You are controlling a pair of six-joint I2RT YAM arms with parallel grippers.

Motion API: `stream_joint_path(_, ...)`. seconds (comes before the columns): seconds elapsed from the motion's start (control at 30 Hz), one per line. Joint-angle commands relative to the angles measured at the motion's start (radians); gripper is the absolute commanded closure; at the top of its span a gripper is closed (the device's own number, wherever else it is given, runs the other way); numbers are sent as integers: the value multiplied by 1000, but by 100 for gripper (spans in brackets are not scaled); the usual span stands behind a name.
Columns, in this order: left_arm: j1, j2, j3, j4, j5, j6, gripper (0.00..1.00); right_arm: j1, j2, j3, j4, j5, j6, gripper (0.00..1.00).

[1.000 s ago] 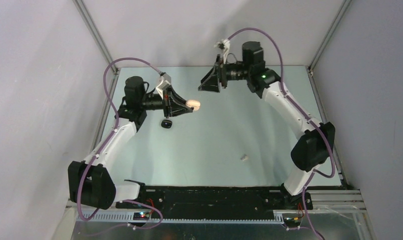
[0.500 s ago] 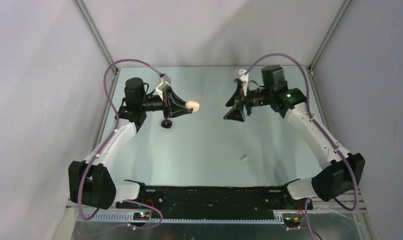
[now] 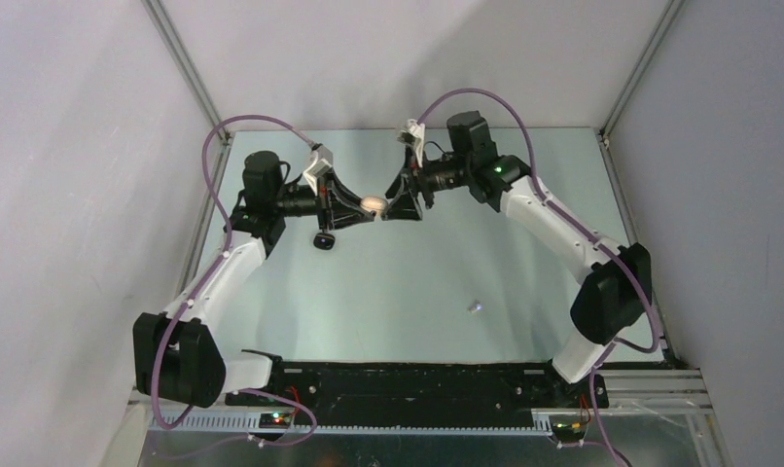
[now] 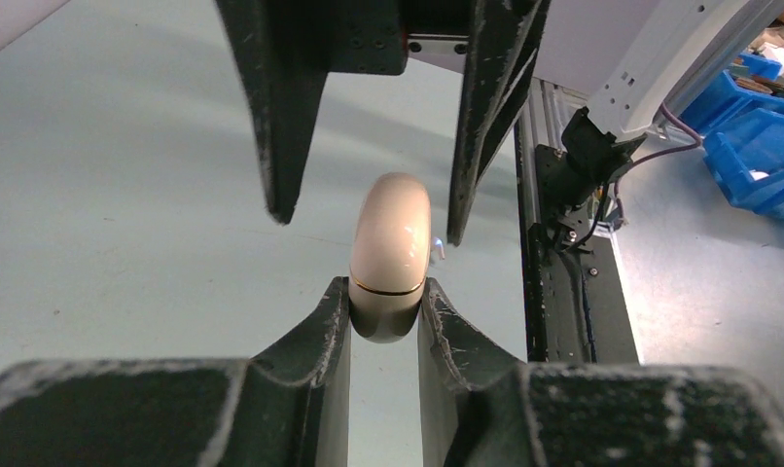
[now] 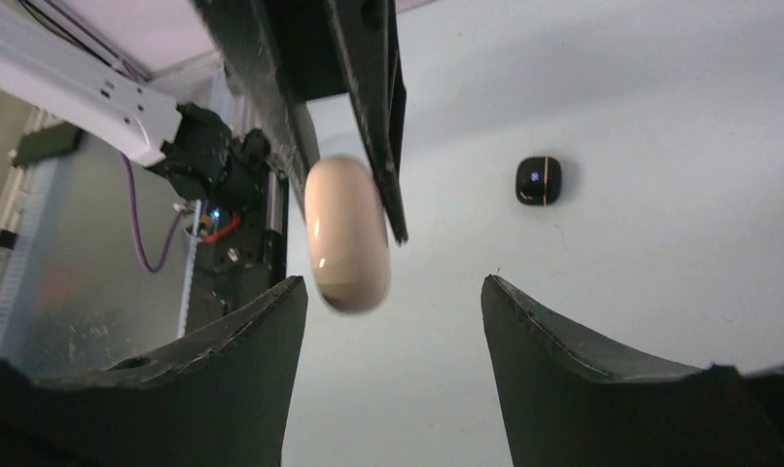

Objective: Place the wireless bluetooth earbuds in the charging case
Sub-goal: Open the charging case.

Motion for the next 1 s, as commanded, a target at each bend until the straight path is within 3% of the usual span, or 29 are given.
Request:
stream_joint_path(0.0,-7,-38,16,27,26,17,100,8,52,80,157,-10,197,30)
stream_joint_path(0.23,-7,-44,12,27,35,18,100,-34,98,107,239,-10,360,32)
stream_joint_path(0.73,-5,-44,14,27,27,13,100,-52,104,95,263,-7,408,33)
stream_joint_path(0.97,-1,-37,10,27,25,-3,100,-75,68,115,351,-79,462,30)
